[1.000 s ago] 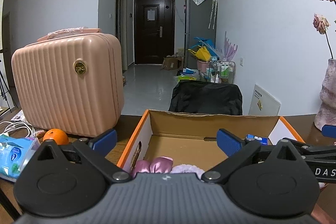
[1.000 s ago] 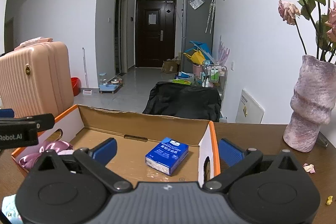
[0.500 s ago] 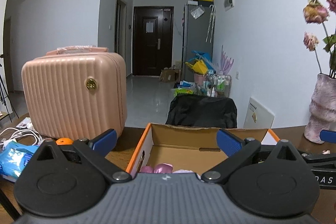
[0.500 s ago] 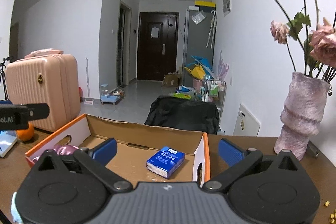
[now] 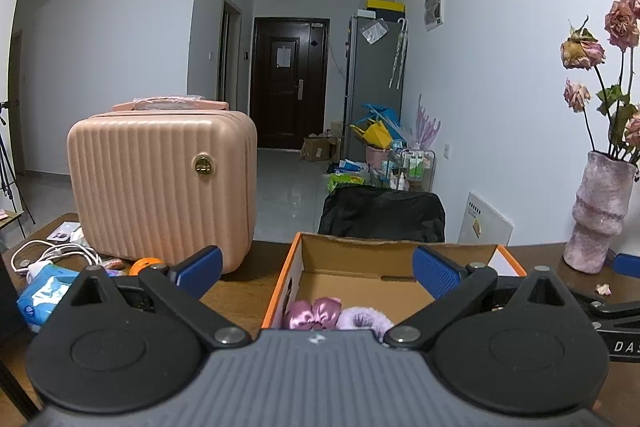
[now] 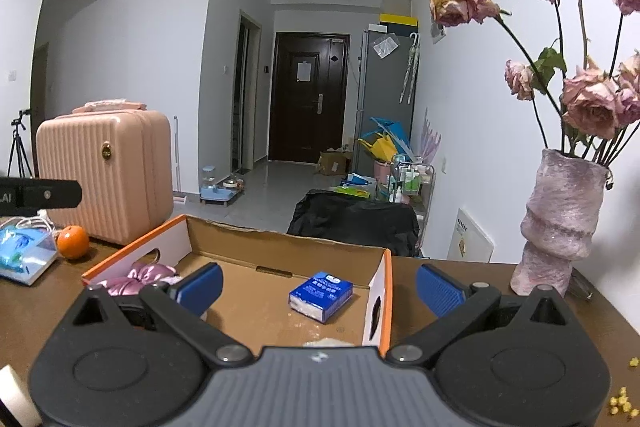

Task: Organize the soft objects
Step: 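Move both open grippers back toward the pile on the table, then grasp the purple drawstring sachet with the right gripper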

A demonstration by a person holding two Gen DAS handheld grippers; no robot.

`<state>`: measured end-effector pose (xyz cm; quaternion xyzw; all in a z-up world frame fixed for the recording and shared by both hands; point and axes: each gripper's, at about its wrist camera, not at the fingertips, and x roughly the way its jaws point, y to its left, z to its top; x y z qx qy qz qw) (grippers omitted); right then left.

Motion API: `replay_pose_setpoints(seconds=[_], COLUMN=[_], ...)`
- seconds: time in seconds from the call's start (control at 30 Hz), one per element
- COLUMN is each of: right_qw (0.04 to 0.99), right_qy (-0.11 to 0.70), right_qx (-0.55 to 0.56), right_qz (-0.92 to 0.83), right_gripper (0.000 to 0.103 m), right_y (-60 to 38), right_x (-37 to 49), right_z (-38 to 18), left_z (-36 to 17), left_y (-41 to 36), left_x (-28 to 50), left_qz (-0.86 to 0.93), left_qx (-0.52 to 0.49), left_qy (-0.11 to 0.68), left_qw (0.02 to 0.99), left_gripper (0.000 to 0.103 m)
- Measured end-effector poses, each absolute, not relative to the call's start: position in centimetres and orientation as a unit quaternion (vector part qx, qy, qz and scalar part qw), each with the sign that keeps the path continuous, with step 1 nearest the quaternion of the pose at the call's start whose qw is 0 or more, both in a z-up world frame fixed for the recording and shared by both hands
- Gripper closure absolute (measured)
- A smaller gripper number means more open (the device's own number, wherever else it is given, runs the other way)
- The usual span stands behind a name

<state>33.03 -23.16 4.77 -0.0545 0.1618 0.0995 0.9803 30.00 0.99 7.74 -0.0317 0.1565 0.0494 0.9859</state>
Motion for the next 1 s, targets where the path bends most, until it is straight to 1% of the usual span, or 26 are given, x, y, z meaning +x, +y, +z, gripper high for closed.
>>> replay_pose_setpoints(seconds=[0.53, 1.0], right_qw=[0.976, 0.971], right_qy=[0.179, 0.203], right_qx=[-0.062, -0.057], right_qz=[0.107, 0.11], right_gripper=[0.0, 0.0], right_y=[-23.1, -23.2], right_x=[25.1, 17.7], right_z=[4.7, 2.2], left_z=[7.5, 4.4], left_y=[2.8, 4.1], left_x=[23.3, 16.0], left_qz=[0.039, 0.033], left_qx=[-0.019, -0.014], left_qy=[0.2, 0.235], left_qw=[0.979, 0.971], left_gripper=[0.0, 0.0])
